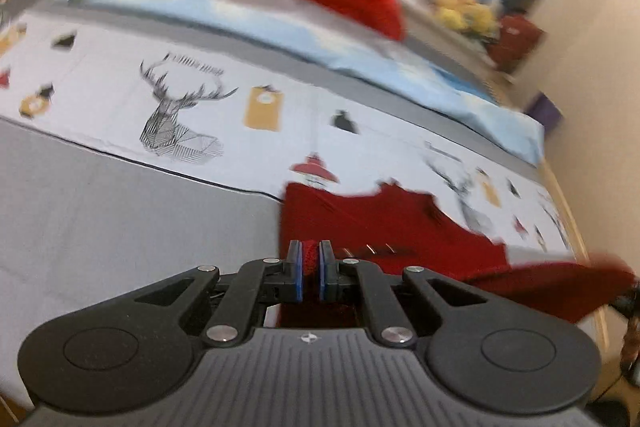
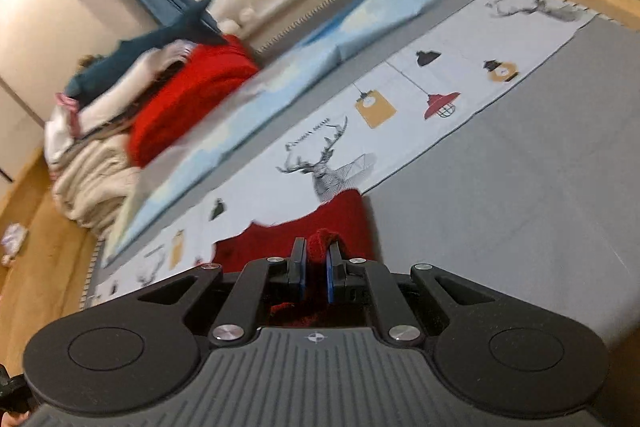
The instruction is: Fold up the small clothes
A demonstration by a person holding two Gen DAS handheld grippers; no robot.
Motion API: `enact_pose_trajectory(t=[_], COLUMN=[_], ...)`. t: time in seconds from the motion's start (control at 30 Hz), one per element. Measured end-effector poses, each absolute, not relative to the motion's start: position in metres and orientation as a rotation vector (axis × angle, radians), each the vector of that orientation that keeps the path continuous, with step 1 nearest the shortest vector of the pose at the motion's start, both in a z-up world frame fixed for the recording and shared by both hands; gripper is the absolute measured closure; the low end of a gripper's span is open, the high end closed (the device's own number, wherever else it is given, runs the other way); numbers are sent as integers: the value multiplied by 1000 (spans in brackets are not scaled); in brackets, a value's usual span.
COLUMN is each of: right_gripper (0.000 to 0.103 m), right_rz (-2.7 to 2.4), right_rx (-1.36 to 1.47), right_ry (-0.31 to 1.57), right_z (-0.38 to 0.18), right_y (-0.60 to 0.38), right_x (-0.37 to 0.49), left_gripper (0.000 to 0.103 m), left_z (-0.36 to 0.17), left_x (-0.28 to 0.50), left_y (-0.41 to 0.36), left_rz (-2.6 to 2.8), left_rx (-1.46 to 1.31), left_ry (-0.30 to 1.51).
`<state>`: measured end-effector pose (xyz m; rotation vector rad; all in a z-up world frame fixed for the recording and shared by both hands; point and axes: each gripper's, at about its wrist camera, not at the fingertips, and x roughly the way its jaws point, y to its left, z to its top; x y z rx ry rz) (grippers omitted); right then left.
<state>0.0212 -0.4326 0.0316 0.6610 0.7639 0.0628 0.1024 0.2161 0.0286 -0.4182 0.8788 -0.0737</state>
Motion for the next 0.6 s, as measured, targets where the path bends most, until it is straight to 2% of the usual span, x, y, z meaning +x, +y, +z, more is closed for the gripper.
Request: enact_pose_trajectory(t=[0.1,0.17,0.23,0.3,0.37,0.4,0.47,0.6], right_gripper=[91,89,85,81,70,62,52,52], right_rz=[-15,-90,-153,-166,-110,-80,-54,-58], right_rx=[685,628,586,647,720,720,661,671], right_ry=[766,744,781,883,928,946,963,1058], right_z=[2,-18,-44,-67,-82,-87,-94,-114], right_y=[-436,-437,-438,-440,-438,-435,-426,-415], right_x=[74,94,100,103,106,109,114,124], left_gripper=[91,76,75,67,45,43,43,43], left_z=[3,-17,-36,-45,-53,-59,-73,-94], left_x=[135,138,145,149,155,158,165,178], left_y=[232,241,243,242,238,236,235,226], left_rz=[-14,8,25,3,-15,-16,-9,-1], left_rx=[-438,-476,-539,-555,-528,-527,-544,-525], left_ry=[845,840,952,971,994,1013,1062,1123])
